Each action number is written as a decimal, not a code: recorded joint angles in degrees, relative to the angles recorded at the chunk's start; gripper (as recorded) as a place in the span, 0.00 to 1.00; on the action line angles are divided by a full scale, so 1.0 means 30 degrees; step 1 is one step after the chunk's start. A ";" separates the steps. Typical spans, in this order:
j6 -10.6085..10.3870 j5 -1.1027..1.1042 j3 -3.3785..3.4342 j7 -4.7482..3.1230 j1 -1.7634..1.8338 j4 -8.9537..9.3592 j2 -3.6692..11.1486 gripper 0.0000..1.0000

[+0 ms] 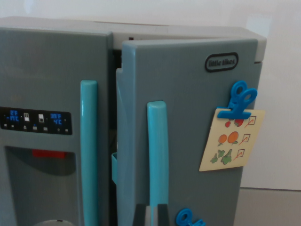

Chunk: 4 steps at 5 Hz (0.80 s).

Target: Close fridge door

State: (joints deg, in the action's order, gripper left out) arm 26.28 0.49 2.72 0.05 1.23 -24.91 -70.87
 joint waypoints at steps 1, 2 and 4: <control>0.0000 0.0000 0.0000 0.0000 0.0000 0.0000 0.0000 1.00; 0.0000 0.0000 -0.0124 0.0000 -0.0022 0.0000 0.0066 1.00; 0.0000 0.0000 -0.0727 0.0000 -0.0026 -0.0001 0.0370 1.00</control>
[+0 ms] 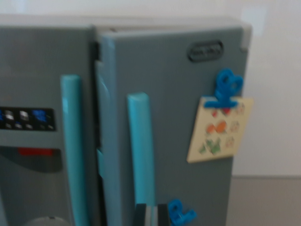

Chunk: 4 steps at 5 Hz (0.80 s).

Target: Close fridge door

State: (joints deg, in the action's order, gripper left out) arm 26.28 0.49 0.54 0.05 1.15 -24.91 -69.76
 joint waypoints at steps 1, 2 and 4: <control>0.0000 0.0000 0.0000 0.0000 0.0000 0.0000 0.0000 1.00; 0.0000 0.0000 -0.0452 0.0000 -0.0001 -0.0034 0.0750 1.00; 0.0000 0.0000 -0.0631 0.0000 -0.0001 -0.0234 0.2081 1.00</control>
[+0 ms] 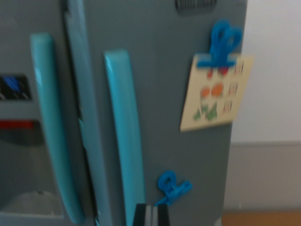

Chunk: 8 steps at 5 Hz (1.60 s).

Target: Close fridge door

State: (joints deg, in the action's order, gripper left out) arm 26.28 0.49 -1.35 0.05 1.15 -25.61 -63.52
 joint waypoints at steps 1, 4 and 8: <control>0.0000 0.0000 0.0000 0.0000 0.0000 0.0000 0.0000 1.00; -0.0002 0.0000 -0.0188 0.0000 0.0000 -0.2110 0.4224 1.00; -0.0008 0.0000 -0.0178 0.0000 0.0000 -0.4573 0.8566 1.00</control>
State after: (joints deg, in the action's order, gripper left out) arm 26.26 0.49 -1.89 0.05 1.15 -39.33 -37.82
